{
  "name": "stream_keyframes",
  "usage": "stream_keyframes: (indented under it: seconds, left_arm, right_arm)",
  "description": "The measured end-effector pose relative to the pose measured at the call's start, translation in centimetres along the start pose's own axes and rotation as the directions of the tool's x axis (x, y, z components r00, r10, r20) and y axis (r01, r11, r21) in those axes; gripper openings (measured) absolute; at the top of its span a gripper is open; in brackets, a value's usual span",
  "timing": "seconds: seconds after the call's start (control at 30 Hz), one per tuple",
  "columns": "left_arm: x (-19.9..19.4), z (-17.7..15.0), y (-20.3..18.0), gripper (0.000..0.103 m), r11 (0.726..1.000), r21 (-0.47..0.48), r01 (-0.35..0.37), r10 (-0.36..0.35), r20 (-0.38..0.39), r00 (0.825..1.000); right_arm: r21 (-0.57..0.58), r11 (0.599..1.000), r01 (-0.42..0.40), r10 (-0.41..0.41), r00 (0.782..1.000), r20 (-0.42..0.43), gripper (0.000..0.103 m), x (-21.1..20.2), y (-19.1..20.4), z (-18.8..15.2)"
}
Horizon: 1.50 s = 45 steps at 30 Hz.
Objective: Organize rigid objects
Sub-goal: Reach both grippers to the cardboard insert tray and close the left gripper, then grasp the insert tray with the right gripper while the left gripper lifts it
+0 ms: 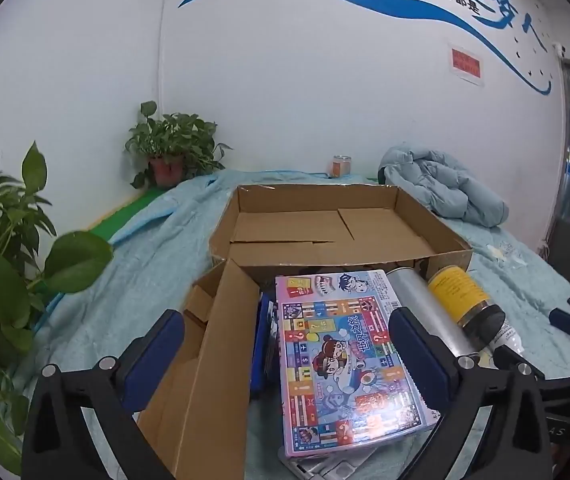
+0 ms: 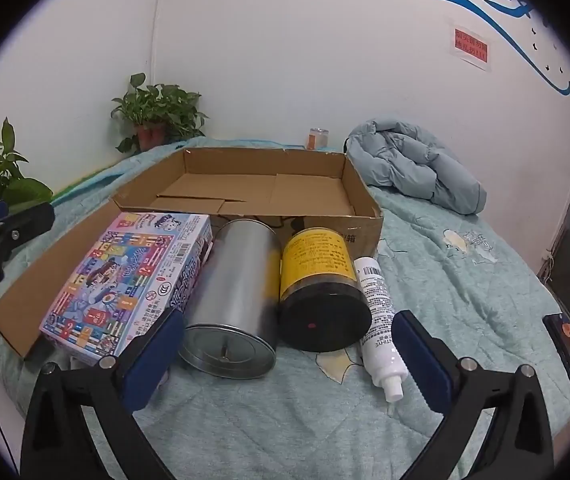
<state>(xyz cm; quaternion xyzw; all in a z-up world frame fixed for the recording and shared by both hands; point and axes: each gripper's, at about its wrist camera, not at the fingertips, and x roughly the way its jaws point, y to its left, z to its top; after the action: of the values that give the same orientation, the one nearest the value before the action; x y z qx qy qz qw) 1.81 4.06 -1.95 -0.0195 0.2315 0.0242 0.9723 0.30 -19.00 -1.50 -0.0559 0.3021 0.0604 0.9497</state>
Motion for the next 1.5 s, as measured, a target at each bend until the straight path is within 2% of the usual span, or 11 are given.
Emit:
stream_keyframes:
  seconds: [0.43,0.53,0.6,0.63,0.67,0.73,0.83,0.87,1.03,1.3,1.5]
  left_arm:
    - [-0.9,0.5,0.1,0.103,1.0,-0.014,-0.018,0.018,-0.011,1.0]
    - [-1.1,0.6,1.3,0.101,0.998,-0.047,-0.044,0.043,-0.018,0.999]
    - [-1.3,0.7,2.3,0.06,0.997,-0.064,-0.037,0.036,-0.019,0.999]
    - [-1.1,0.8,2.9,0.015,0.998,-0.065,-0.02,0.017,-0.035,0.999]
    - [-0.8,0.8,3.5,0.004,0.996,-0.084,0.003,-0.009,-0.071,0.997]
    - [-1.0,0.8,4.8,0.011,0.992,-0.125,0.0,-0.012,-0.096,0.995]
    - [-1.4,0.9,6.1,0.099,0.994,-0.103,-0.046,0.034,-0.114,0.993]
    - [-1.5,0.7,6.7,0.103,0.993,-0.109,-0.055,0.045,-0.087,0.995]
    - [-0.5,-0.6,10.7,0.103,0.987,-0.158,-0.013,-0.01,-0.143,0.99]
    - [3.1,-4.7,16.6,0.099,0.927,-0.365,0.088,-0.21,-0.311,0.927]
    - [4.6,-7.0,18.3,0.066,0.835,-0.511,0.205,-0.393,-0.292,0.872]
  right_arm:
    - [0.0,0.999,-0.033,0.033,0.999,-0.035,0.102,1.2,1.2,0.3]
    - [-0.015,1.0,-0.008,0.009,1.0,0.007,0.063,0.3,1.3,0.4]
    - [-0.011,1.0,-0.013,0.013,1.0,0.02,0.058,-0.1,1.3,0.7]
    - [-0.005,0.999,-0.04,0.04,0.999,0.032,0.063,-0.4,1.3,0.8]
    - [-0.004,0.998,-0.058,0.058,0.998,0.036,0.084,-0.5,1.3,1.1]
    - [0.002,0.997,-0.076,0.076,0.995,0.072,0.102,-0.9,1.5,1.2]
    - [-0.001,0.997,-0.08,0.08,0.991,0.111,0.102,-1.3,1.6,1.5]
    - [0.002,0.996,-0.087,0.087,0.99,0.11,0.102,-1.3,1.7,1.7]
    - [-0.025,0.982,-0.189,0.19,0.98,0.062,0.102,-1.4,3.3,1.8]
    - [-0.195,0.908,-0.371,0.38,0.925,0.011,0.102,-3.0,11.0,2.2]
    - [-0.285,0.859,-0.426,0.428,0.902,-0.057,0.102,-3.0,16.2,1.8]
